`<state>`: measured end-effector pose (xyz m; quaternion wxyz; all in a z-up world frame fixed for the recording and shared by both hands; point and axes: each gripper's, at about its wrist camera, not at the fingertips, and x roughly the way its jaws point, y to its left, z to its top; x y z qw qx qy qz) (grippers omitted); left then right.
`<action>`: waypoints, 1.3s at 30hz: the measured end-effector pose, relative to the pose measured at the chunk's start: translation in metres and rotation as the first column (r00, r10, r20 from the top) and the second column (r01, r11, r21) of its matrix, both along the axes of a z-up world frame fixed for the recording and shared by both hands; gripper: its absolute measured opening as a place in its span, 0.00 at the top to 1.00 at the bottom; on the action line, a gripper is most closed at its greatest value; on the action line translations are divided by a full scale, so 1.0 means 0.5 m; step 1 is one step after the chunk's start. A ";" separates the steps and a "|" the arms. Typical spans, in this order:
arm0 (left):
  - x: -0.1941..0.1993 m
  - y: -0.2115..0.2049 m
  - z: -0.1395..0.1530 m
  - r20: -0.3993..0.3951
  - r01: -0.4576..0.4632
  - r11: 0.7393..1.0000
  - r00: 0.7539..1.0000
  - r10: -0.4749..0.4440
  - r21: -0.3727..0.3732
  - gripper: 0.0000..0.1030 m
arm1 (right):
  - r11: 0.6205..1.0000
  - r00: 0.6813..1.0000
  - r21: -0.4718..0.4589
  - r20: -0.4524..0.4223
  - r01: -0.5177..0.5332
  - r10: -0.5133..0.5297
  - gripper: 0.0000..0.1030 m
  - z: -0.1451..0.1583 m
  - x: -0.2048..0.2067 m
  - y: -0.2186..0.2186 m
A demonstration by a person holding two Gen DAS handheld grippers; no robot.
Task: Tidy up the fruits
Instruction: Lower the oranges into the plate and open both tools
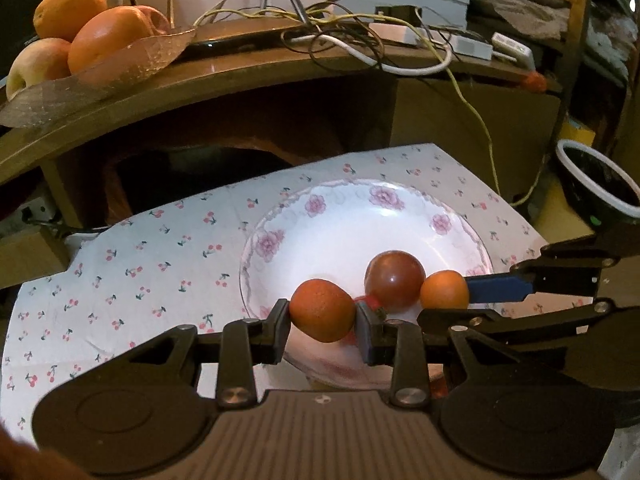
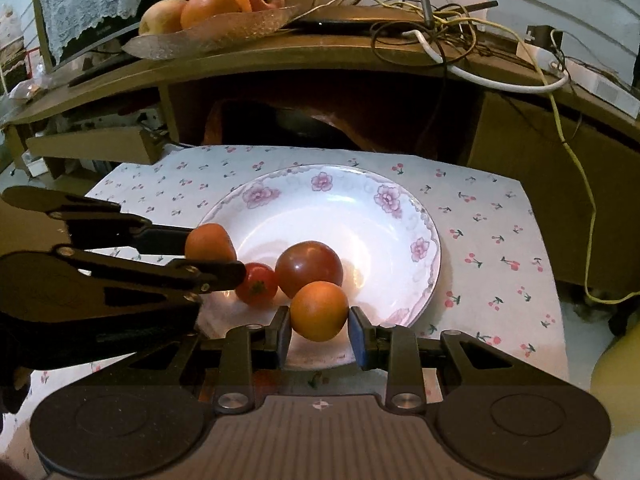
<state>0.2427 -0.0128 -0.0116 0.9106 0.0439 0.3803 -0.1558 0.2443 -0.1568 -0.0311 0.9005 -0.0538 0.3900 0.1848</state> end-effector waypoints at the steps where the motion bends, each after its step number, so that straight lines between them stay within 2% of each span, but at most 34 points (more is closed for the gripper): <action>1: 0.004 0.001 0.001 0.001 -0.007 1.000 1.000 0.007 -0.004 0.62 | 1.000 1.000 0.004 0.004 0.002 -0.002 0.69 0.000 0.003 0.000; 6: 0.027 0.012 0.001 0.003 -0.041 0.999 0.999 0.041 -0.021 0.63 | 1.000 1.000 0.004 0.008 -0.001 0.001 0.69 -0.003 0.009 0.011; 14: 0.054 0.006 -0.015 -0.028 -0.046 0.998 0.999 0.045 -0.032 0.61 | 1.000 0.999 0.013 0.035 0.003 -0.004 0.68 0.000 0.013 0.009; 17: 0.056 -0.002 -0.016 -0.028 -0.040 0.999 0.999 0.039 -0.027 0.59 | 1.000 0.999 0.013 0.037 0.008 -0.009 0.64 0.001 0.016 0.007; 18: 0.056 -0.002 -0.013 -0.023 -0.039 0.999 0.999 0.039 -0.030 0.56 | 1.000 0.999 0.010 0.039 0.012 -0.012 0.61 0.001 0.016 0.006; 21: 0.054 0.000 -0.003 -0.010 -0.045 0.998 0.999 0.045 -0.044 0.55 | 1.000 0.999 0.011 0.043 0.017 -0.018 0.59 0.003 0.015 0.001; 30: 0.042 0.017 0.029 0.021 -0.063 0.996 0.998 0.065 -0.059 0.54 | 0.998 0.994 0.044 0.087 0.055 -0.059 0.59 0.033 0.010 -0.018; 39: 0.001 0.020 0.049 0.027 -0.017 0.999 0.999 0.019 -0.047 0.53 | 0.997 0.995 0.057 0.088 0.045 -0.050 0.58 0.048 -0.020 -0.036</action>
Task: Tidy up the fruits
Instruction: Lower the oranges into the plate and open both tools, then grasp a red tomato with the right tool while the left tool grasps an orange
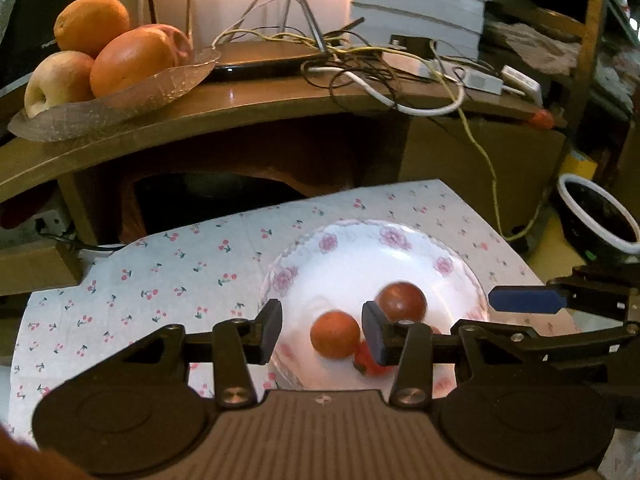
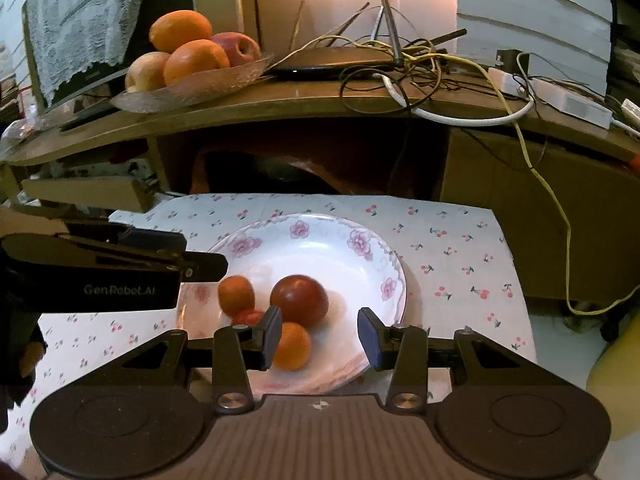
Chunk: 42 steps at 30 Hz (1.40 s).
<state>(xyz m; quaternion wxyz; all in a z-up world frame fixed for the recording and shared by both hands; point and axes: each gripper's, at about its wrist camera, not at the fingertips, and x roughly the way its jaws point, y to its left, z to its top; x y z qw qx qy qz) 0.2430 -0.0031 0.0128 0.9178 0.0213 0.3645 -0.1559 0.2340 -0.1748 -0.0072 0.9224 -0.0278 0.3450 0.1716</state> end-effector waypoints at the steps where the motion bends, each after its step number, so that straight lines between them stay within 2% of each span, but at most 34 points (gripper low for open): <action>1: -0.007 -0.001 0.001 -0.003 0.010 1.000 1.000 -0.010 0.002 0.53 | 1.000 1.000 -0.002 -0.002 -0.009 0.009 0.58 0.001 -0.007 -0.001; 11: -0.095 -0.003 0.008 -0.026 0.076 0.997 0.997 -0.076 0.022 0.52 | 0.995 0.994 -0.006 -0.036 -0.101 0.101 0.58 0.008 -0.072 -0.016; 19: -0.160 -0.031 -0.040 -0.117 0.121 0.992 0.986 -0.116 0.040 0.52 | 0.996 0.993 -0.021 -0.079 -0.088 0.086 0.58 -0.002 -0.080 -0.037; 27: -0.145 -0.044 -0.087 -0.153 0.109 0.993 0.983 -0.102 0.041 0.52 | 0.995 0.989 -0.024 -0.109 -0.100 0.097 0.58 -0.021 -0.085 -0.038; 30: -0.141 -0.050 -0.097 -0.152 0.111 0.993 0.983 -0.102 0.049 0.54 | 0.994 0.988 -0.022 -0.114 -0.107 0.103 0.54 -0.024 -0.084 -0.033; 35: -0.146 -0.050 -0.097 -0.151 0.123 0.990 0.982 -0.112 0.064 0.65 | 0.991 0.984 -0.016 -0.122 -0.130 0.127 0.54 -0.027 -0.083 -0.022; 42: -0.160 -0.019 -0.084 -0.146 0.119 0.990 0.983 -0.108 0.074 0.65 | 0.985 0.977 -0.003 -0.129 -0.173 0.171 0.53 -0.031 -0.083 0.000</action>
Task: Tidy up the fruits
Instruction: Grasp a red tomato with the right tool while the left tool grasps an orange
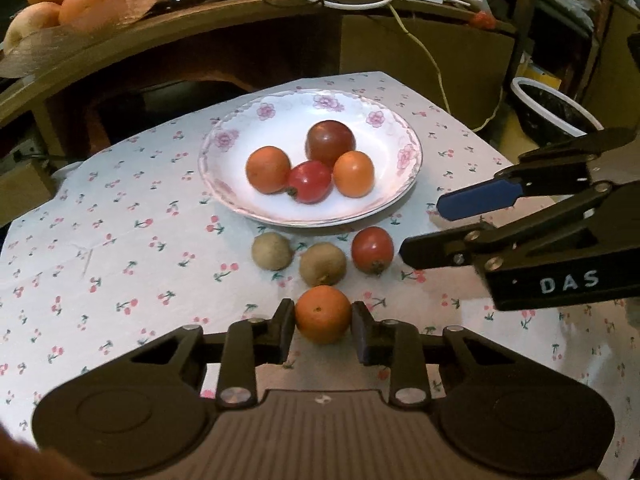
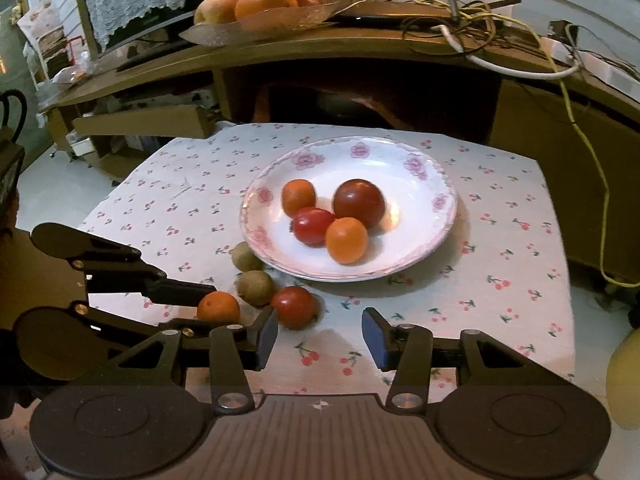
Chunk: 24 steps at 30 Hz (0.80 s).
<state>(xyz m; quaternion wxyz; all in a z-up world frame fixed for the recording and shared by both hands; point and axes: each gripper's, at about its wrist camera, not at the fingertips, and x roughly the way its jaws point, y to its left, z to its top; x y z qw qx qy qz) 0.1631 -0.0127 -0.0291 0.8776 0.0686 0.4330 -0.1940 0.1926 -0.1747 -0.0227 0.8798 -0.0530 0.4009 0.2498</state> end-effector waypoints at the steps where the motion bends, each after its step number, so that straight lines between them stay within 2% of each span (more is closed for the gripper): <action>1: -0.001 0.004 0.001 0.004 -0.001 1.000 1.000 0.001 0.004 0.65 | 1.000 1.000 0.001 -0.002 -0.009 0.009 0.53 -0.001 0.000 0.005; 13: -0.005 0.028 -0.011 -0.002 0.013 1.000 1.000 -0.013 0.006 0.65 | 0.997 0.998 -0.049 -0.021 -0.065 0.064 0.53 -0.045 0.022 0.065; 18: -0.003 0.028 -0.021 -0.020 0.017 1.000 1.000 -0.017 0.012 0.57 | 0.997 0.998 -0.060 -0.021 -0.058 0.057 0.53 -0.051 0.029 0.067; 24: 0.003 0.026 -0.022 -0.012 0.016 1.000 1.000 -0.016 0.010 0.56 | 0.996 0.998 -0.062 -0.015 -0.059 0.058 0.53 -0.053 0.030 0.067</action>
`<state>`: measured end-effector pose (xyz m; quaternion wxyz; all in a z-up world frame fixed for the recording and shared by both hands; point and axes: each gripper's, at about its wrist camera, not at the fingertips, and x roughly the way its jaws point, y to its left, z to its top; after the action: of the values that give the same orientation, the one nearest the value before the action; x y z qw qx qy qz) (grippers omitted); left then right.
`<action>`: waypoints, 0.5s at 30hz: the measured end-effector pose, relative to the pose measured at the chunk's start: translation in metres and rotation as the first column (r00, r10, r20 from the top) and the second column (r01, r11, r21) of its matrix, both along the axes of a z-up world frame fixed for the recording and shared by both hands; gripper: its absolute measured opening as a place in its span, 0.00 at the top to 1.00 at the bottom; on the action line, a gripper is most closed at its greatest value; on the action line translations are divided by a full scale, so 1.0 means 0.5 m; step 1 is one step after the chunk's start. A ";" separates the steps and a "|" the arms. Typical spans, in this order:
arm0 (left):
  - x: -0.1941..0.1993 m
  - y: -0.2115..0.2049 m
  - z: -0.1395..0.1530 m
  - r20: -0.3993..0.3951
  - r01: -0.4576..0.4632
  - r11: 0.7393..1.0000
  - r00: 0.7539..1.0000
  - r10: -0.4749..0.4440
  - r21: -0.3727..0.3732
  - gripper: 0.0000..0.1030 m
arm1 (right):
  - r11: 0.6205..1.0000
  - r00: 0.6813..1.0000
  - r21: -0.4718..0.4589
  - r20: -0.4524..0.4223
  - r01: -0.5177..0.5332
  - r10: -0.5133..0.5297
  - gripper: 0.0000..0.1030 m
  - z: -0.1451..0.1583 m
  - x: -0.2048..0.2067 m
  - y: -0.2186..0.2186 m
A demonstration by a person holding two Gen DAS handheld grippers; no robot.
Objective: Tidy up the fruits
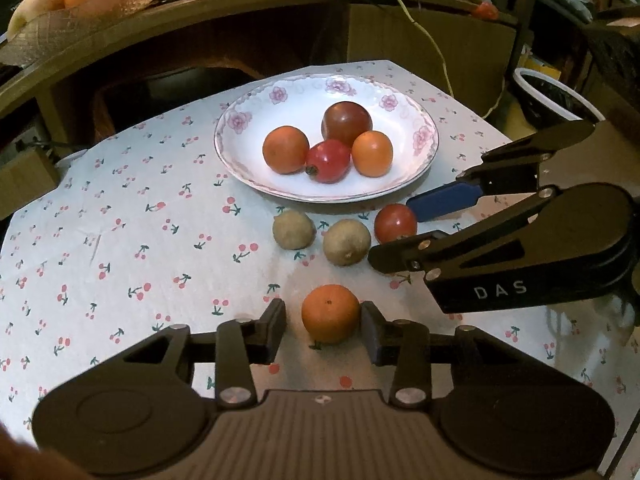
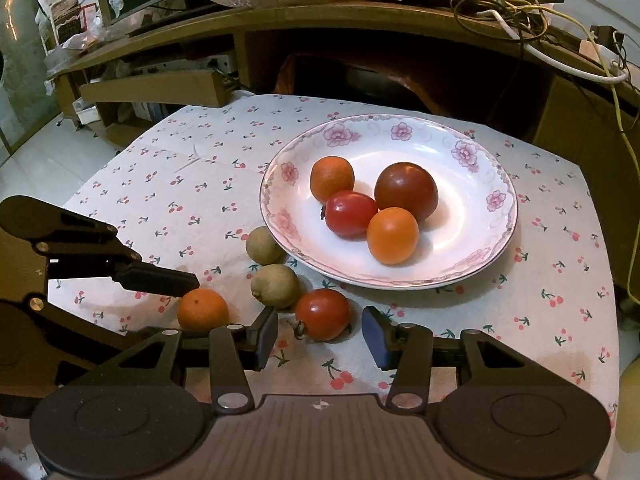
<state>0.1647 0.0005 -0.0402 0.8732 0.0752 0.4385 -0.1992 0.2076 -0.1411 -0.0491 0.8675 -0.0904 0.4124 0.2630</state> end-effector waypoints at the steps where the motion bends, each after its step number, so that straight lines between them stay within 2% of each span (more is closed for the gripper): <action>1: 0.000 -0.001 0.000 0.004 0.001 1.000 1.000 -0.001 0.000 0.56 | 1.000 1.000 0.000 0.000 0.001 -0.001 0.53 0.000 0.000 0.000; 4: -0.002 -0.002 0.000 0.009 0.006 1.000 1.000 -0.006 0.000 0.57 | 1.000 1.000 -0.002 0.003 -0.002 0.002 0.57 0.001 0.001 0.000; 5: -0.002 -0.002 0.002 0.013 0.007 1.000 1.000 -0.007 0.000 0.58 | 1.000 1.000 -0.009 0.006 -0.003 0.003 0.60 0.002 0.001 0.002; 6: -0.003 -0.002 0.004 0.018 0.008 1.000 1.000 -0.008 0.001 0.60 | 1.000 1.000 -0.019 0.010 -0.003 0.004 0.69 0.003 0.000 0.005; 9: -0.004 -0.002 0.010 0.024 0.011 1.000 1.000 -0.010 0.000 0.64 | 0.999 1.000 -0.032 0.005 -0.006 0.007 0.71 0.006 -0.002 0.009; 15: -0.020 0.005 0.017 0.022 0.027 1.000 0.999 -0.026 -0.012 0.64 | 0.999 1.000 -0.031 -0.016 0.014 -0.015 0.71 0.021 -0.030 -0.013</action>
<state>0.1548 0.0029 -0.0316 0.8756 0.0779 0.4268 -0.2125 0.1925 -0.1474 -0.0386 0.8645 -0.0986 0.4241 0.2511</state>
